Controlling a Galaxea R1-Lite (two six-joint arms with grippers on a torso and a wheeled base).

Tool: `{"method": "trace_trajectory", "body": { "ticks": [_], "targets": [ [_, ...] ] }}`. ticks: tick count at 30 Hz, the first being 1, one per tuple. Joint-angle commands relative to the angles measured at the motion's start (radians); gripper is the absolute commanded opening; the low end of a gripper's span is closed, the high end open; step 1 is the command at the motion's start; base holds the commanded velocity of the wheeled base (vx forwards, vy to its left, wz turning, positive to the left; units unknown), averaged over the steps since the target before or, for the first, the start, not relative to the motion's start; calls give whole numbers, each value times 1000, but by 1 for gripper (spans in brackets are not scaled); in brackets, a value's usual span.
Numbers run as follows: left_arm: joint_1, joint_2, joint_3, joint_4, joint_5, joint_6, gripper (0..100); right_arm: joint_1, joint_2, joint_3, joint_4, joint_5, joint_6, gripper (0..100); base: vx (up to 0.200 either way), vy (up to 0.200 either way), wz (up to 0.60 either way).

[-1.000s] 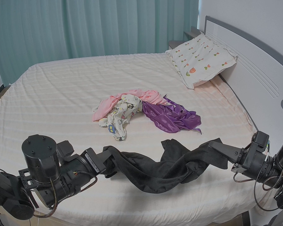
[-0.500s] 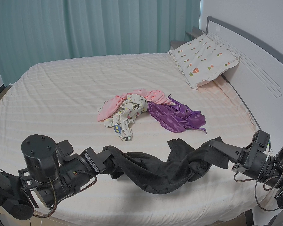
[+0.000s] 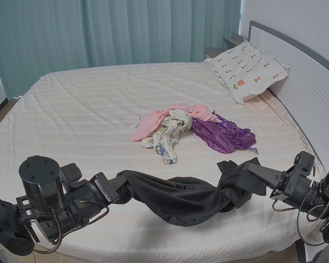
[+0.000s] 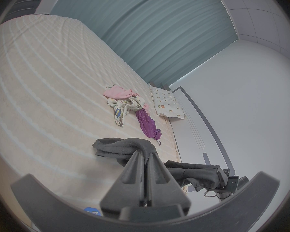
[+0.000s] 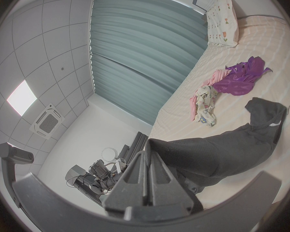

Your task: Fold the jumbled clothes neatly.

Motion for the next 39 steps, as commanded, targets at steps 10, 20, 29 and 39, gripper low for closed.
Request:
{"method": "trace_trajectory", "body": {
  "ticks": [10, 20, 29, 39],
  "targets": [
    [-3, -18, -2, 3, -5, 0, 0, 14, 0, 4, -10, 0, 0, 0, 0, 200, 0],
    [-5, -12, 3, 3, -5, -2, 0, 14, 3, 4, -10, 2, 0, 0, 0, 200, 0],
    [-5, -8, 3, 3, -5, -2, 0, 14, 3, 4, -10, 2, 0, 0, 0, 200, 0],
    [-5, -8, 3, 4, -5, -2, 0, 22, 2, 6, -10, 5, 0, 0, 0, 200, 0]
  ]
}}
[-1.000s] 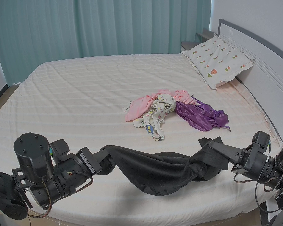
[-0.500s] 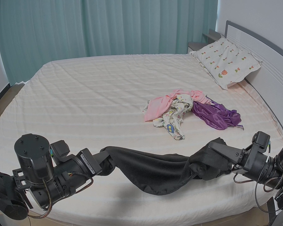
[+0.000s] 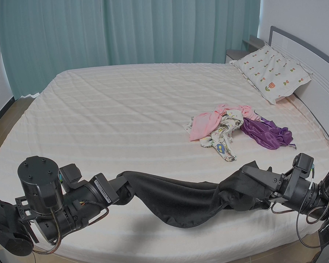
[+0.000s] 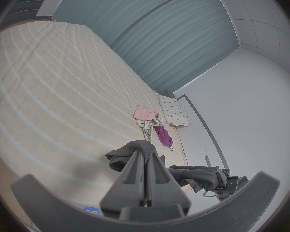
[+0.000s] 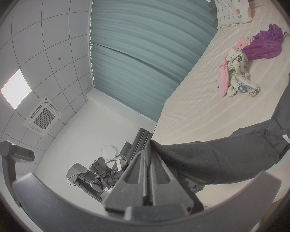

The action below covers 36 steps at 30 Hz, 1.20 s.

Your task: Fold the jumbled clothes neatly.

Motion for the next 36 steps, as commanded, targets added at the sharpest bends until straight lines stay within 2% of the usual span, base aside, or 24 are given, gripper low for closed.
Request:
{"method": "trace_trajectory", "body": {
  "ticks": [1, 19, 28, 36],
  "targets": [
    [0, 2, 1, -1, 1, 0, 0, 4, 2, 1, -10, 1, 0, 0, 0, 200, 0],
    [3, 3, 9, -1, 1, 0, 0, 2, 5, 1, -10, 3, 0, 0, 0, 200, 0],
    [3, 26, 12, -2, -22, -3, 0, -6, 12, 4, -10, 6, 3, 0, 0, 0, 0],
    [-2, 31, 12, -2, -27, -8, 0, -6, 12, 8, -10, 6, 3, 0, -200, 0, 0]
  ]
}}
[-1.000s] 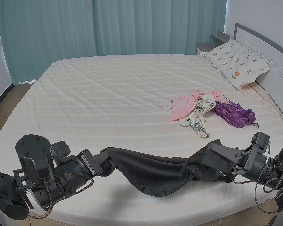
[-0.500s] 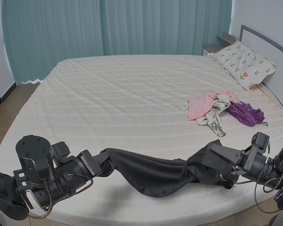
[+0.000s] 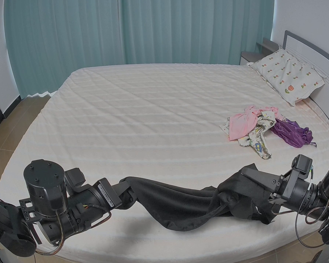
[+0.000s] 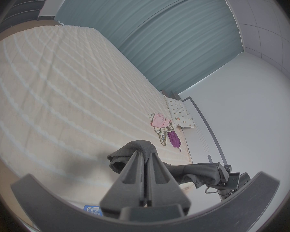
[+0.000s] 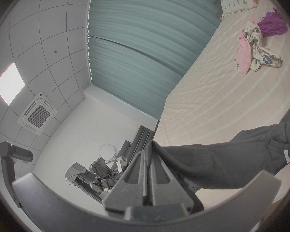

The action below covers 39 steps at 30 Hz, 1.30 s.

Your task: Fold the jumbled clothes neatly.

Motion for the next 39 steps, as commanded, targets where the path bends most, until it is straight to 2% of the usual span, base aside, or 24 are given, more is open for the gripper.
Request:
{"method": "trace_trajectory", "body": {
  "ticks": [1, 9, 12, 15, 18, 21, 25, 29, 31, 35, 36, 38, 39],
  "targets": [
    [-2, 2, 0, 0, 0, -1, 0, 1, 1, 3, -11, 0, 0, 0, -200, 0, 0],
    [-33, -7, 11, 1, 4, 2, 0, 4, -20, 36, -11, 23, -2, 0, -200, 0, 0],
    [-41, -44, 15, 10, 6, 7, 0, 8, -77, 69, -11, 59, -14, 0, -200, 0, 0],
    [-51, -84, 11, 67, 1, 8, 0, 10, -104, 85, -8, 91, -51, 0, -200, 0, 0],
    [-70, -119, 3, 115, 1, 13, 0, 8, -129, 85, 12, 94, -55, 0, -200, 0, 0],
    [-129, -210, 3, 181, 4, 50, 0, 11, -209, 85, 60, 119, -55, 0, -200, 0, 0],
    [-134, -271, -11, 222, 4, 67, 0, 13, -312, 79, 65, 151, -55, 0, -200, 0, 0],
    [-134, -369, -70, 293, 12, 68, 0, 14, -493, 56, 94, 205, -54, 0, 0, 0, 0],
    [-134, -452, -129, 389, 12, 68, 0, 7, -614, -3, 198, 257, -43, 0, 0, 0, 0],
    [-123, -529, -222, 501, 11, 67, 0, 2, -733, -187, 440, 260, 17, 0, 0, 0, 0],
    [-122, -546, -256, 520, 11, 68, 0, -9, -746, -267, 531, 261, 32, 0, 0, 0, 0],
    [-110, -552, -281, 521, 11, 67, 0, -41, -741, -346, 594, 261, 40, 0, 0, 0, 0],
    [-88, -550, -304, 523, 11, 68, 0, -91, -721, -422, 629, 263, 57, 0, 0, 0, 0]
  ]
}}
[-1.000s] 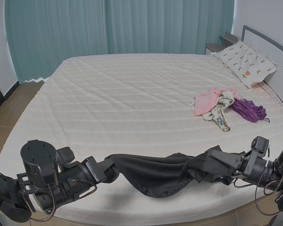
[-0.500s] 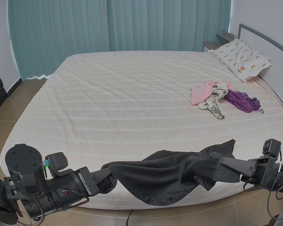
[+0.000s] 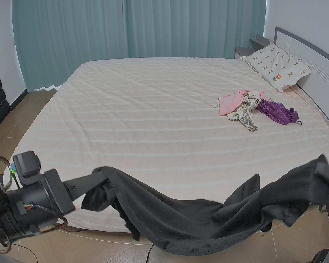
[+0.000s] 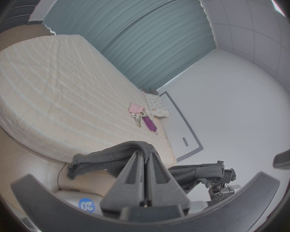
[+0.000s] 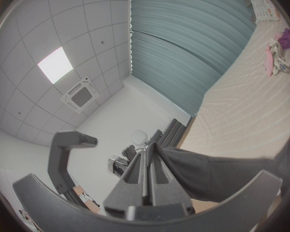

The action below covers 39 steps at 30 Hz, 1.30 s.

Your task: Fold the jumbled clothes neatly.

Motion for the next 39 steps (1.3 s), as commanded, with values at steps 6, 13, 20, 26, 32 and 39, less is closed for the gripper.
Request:
{"method": "trace_trajectory", "body": {
  "ticks": [6, 13, 20, 26, 32, 39],
  "targets": [
    [129, -129, -230, 97, -9, 2, 0, -340, 31, -590, 247, 42, 242, 0, 0, 0, 0],
    [202, 12, -230, 95, -17, -3, 0, -424, 310, -659, 208, 59, 169, 0, 0, 0, 0],
    [328, 181, -256, 63, -157, -4, 0, -423, 499, -722, 156, 48, 137, 0, 200, 0, 0],
    [426, 325, -314, -2, -169, -3, 0, -417, 585, -788, 156, 42, 107, 0, 200, 0, 0],
    [463, 432, -331, -46, -174, -3, 0, -418, 675, -828, 159, 32, 74, 0, 200, 0, 0],
    [488, 610, -408, -94, -175, -3, 0, -400, 818, -842, 158, -62, -21, 0, 200, 0, 0]
  ]
}}
